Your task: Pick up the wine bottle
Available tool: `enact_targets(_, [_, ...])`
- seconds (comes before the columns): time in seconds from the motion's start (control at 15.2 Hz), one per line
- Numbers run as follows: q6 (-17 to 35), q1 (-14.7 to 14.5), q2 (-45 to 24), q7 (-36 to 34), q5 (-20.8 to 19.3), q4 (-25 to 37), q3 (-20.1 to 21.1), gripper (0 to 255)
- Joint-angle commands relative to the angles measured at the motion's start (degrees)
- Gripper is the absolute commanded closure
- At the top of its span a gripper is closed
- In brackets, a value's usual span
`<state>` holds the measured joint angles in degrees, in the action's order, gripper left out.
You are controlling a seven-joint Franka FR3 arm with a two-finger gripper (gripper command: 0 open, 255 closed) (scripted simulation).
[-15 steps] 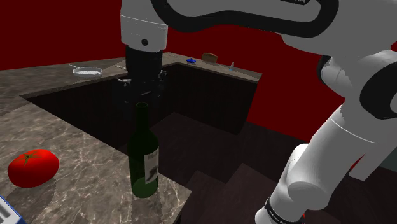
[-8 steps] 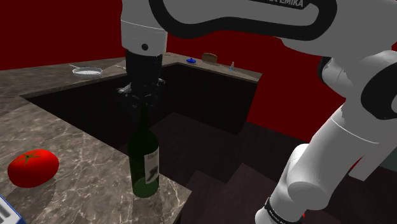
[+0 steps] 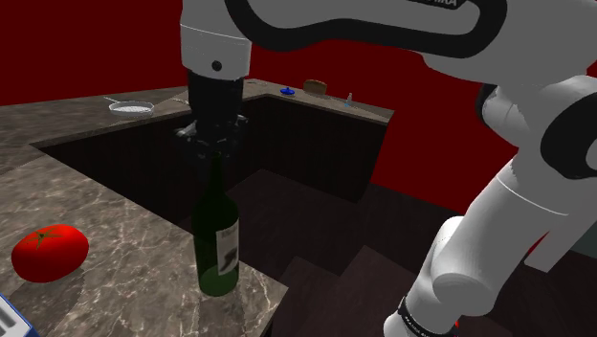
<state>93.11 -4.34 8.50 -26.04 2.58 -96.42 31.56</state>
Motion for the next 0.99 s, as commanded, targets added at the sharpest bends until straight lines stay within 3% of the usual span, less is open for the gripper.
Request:
enact_targets(0.0, [-1.4,0.0,-0.3,-0.1,-0.2,1.7,0.0,255])
enact_targets(0.79, [-11.8,-0.4,-5.4,-1.9,-2.9,16.4,1.3,255])
enact_targets(0.92, [-12.0,-0.4,-5.5,-1.9,-2.9,16.6,1.3,255])
